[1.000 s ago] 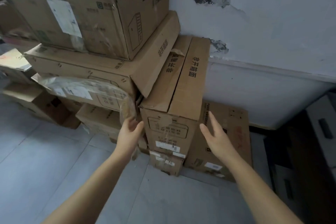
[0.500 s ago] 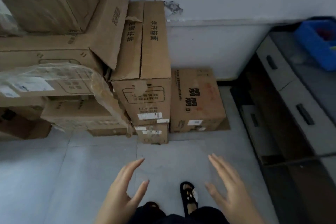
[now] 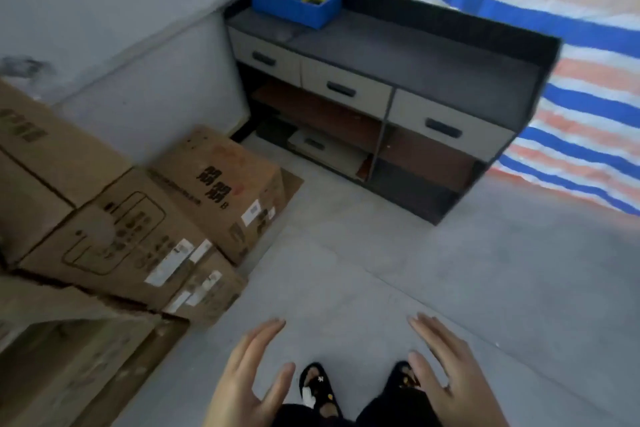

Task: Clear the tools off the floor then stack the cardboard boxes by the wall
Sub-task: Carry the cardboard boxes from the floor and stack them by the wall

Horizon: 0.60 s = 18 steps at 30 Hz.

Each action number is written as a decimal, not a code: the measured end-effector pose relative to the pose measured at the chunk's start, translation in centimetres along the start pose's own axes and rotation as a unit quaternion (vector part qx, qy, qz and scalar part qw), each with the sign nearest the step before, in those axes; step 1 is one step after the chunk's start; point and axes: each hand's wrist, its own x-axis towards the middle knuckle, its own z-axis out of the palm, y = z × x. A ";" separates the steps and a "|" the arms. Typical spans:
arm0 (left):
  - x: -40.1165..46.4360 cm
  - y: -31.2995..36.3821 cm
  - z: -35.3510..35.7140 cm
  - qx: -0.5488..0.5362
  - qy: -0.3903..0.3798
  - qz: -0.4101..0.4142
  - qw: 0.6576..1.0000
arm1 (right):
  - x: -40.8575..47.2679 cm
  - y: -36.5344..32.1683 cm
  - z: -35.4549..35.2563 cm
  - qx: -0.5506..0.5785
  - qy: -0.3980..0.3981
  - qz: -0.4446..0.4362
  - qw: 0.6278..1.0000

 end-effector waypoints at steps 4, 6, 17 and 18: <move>0.1 2.2 2.9 -0.007 -0.068 0.089 0.994 | -5.8 1.5 -2.9 -0.008 0.082 0.088 0.993; -0.4 3.8 5.1 -0.008 -0.105 0.132 0.986 | -9.6 2.4 -4.5 -0.010 0.115 0.143 0.983; -15.3 15.1 22.9 -0.045 -0.296 0.350 0.888 | -38.7 8.0 -14.7 -0.016 0.298 0.390 0.871; -17.0 16.1 24.8 -0.049 -0.321 0.360 0.875 | -41.4 8.4 -15.4 -0.018 0.329 0.410 0.851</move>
